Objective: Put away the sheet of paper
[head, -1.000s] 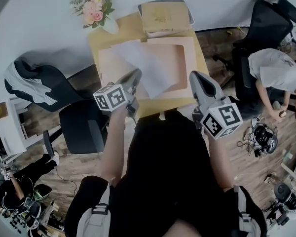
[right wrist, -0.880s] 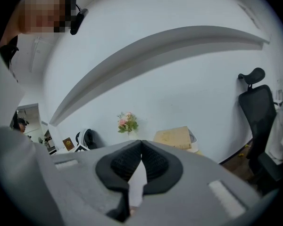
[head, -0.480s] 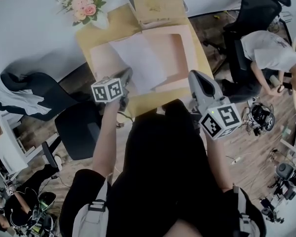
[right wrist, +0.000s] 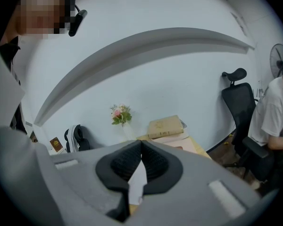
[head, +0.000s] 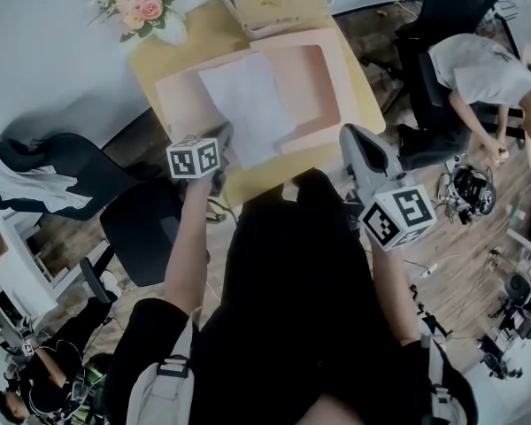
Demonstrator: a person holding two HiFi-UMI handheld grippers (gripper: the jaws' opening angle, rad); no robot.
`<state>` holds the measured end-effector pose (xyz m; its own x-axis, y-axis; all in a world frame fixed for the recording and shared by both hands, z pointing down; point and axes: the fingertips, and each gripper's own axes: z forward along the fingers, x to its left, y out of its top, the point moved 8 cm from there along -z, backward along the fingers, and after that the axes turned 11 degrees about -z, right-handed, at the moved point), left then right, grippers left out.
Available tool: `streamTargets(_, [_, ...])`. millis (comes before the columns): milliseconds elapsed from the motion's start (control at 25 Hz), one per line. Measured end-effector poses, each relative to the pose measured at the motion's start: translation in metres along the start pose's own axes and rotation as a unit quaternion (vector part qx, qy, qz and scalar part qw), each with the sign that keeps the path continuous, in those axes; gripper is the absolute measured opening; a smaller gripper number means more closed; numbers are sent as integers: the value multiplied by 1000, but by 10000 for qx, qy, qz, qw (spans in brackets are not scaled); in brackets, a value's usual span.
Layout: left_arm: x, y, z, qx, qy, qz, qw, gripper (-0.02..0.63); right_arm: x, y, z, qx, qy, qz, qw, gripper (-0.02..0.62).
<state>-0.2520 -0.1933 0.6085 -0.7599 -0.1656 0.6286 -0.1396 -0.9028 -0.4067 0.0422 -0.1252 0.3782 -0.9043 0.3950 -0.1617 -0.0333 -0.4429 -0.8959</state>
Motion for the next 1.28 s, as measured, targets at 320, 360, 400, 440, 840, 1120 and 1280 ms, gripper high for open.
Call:
streamTargets(320, [-7,6,29,19,-91,-51,9999,11,-2,-7,-3,49,-134,61,9999,3])
streamTargets(360, [-9,7,34,25,-109,-70,9999,11,-3,-7,-4,56,-157,73,9998,3])
streamTargets(400, [-10,8,39,31,-124,-104,9999,11,-3,-8,-4,64,-182,84,9998,3])
streamTargets(440, [-11,9,43,27,-138,-150,9998,11,-4,-9,-4,73,-205,93,9997,3])
streamTargets(840, [-31,15,89,103,-357,-453,9983,11,-13,-15,0,169,-367,175,9990,3])
streamTargets(1120, [-50,15,115,252,-560,-347,9975,12,-15,-16,-3,205,-521,189,9983,3])
streamTargets(1280, [-61,14,123,310,-659,-251,9970,12,-13,-18,-9,236,-593,196,9978,3])
